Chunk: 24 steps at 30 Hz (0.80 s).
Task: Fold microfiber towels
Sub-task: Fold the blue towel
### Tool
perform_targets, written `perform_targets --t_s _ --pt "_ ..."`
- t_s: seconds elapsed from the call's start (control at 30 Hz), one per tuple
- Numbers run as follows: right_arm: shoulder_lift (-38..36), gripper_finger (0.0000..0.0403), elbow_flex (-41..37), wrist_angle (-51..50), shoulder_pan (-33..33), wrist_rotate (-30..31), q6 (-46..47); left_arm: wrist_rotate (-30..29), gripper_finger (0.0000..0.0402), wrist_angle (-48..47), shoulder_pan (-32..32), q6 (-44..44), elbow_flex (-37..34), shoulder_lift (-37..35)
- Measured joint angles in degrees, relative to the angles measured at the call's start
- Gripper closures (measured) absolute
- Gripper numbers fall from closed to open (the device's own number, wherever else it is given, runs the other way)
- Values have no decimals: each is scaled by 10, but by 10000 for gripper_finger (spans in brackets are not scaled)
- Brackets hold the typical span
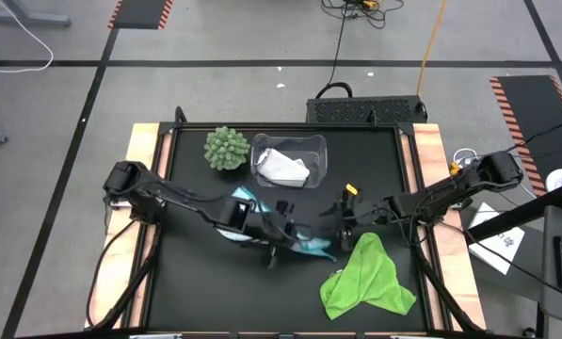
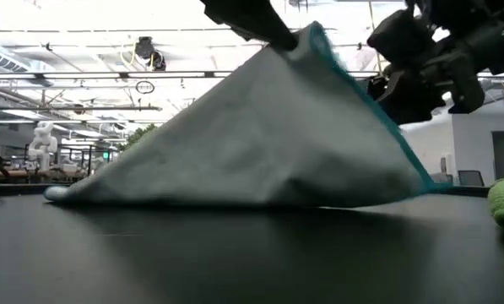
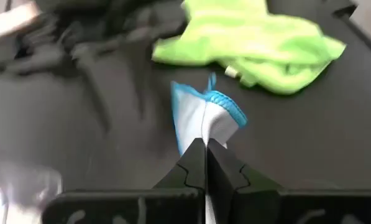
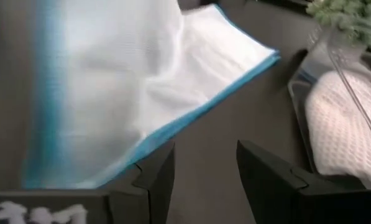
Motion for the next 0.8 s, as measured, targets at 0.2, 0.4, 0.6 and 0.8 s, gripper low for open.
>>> perform_targets --t_s 0.2,0.4,0.6,0.8 --pt "0 209 0 26 29 0 24 15 398 -6 19 -14 0 -16" --pt "0 181 0 12 35 29 26 29 397 -28 19 -20 0 -24" --pt "0 177 0 -12 41 32 2 29 397 -40 9 -20 0 -24" --pt "4 177 0 -37 53 31 -1 29 398 -41 10 -19 0 -24"
